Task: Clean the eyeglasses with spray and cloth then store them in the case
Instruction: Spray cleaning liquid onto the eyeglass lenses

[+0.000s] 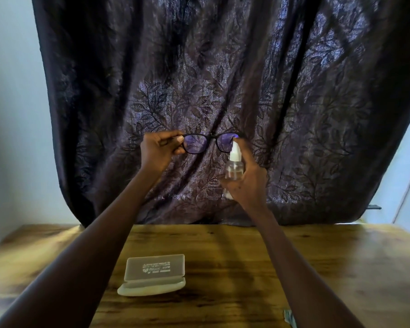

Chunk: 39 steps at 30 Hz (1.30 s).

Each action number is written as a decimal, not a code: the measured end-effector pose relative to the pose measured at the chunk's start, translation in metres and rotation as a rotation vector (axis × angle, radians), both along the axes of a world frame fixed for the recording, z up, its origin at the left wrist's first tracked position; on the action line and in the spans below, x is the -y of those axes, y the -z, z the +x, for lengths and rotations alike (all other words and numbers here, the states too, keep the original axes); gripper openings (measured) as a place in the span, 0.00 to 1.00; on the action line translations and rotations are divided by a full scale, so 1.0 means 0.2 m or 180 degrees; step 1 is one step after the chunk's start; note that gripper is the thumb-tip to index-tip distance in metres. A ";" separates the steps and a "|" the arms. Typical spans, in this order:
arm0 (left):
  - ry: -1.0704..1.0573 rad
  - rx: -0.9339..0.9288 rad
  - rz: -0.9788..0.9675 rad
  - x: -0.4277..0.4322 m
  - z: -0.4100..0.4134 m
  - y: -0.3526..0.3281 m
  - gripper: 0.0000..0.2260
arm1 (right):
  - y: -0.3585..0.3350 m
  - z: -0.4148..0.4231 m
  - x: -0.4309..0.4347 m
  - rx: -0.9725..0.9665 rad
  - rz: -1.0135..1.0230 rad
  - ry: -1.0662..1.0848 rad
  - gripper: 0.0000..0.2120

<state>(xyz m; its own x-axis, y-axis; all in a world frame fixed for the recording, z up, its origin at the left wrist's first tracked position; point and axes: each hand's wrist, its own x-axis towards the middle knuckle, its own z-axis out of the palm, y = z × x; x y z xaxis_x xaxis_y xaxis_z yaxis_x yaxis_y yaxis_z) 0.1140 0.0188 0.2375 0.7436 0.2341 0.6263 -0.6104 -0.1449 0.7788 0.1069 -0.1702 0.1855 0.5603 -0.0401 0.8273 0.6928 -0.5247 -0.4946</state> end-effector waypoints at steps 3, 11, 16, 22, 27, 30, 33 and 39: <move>-0.0009 0.0022 0.0037 0.00 -0.01 0.00 0.11 | 0.00 0.00 0.01 0.0055 -0.0026 0.0023 0.43; -0.0042 -0.0006 0.0040 0.00 0.00 0.01 0.11 | 0.02 0.01 0.01 0.0169 0.0055 -0.0090 0.41; -0.0027 0.0042 0.0111 -0.01 -0.01 0.02 0.11 | 0.09 0.01 0.08 0.0205 0.0285 -0.0176 0.43; -0.0047 0.0031 0.0182 -0.03 0.01 0.06 0.12 | 0.45 -0.01 0.32 -0.0482 0.0321 0.0048 0.45; 0.0007 0.0043 0.0132 -0.01 0.02 0.08 0.11 | 0.77 -0.07 0.50 -0.1044 0.0234 0.0193 0.45; 0.0045 0.0035 0.0144 0.00 0.03 0.08 0.11 | 0.91 -0.11 0.55 -0.1279 0.0247 0.0286 0.45; 0.0058 0.0037 0.0193 0.01 0.02 0.08 0.12 | 0.99 -0.13 0.57 -0.1440 0.0241 0.0360 0.45; 0.0059 0.0028 0.0214 0.00 0.01 0.07 0.11 | 1.05 -0.13 0.58 -0.1548 0.0179 0.0532 0.44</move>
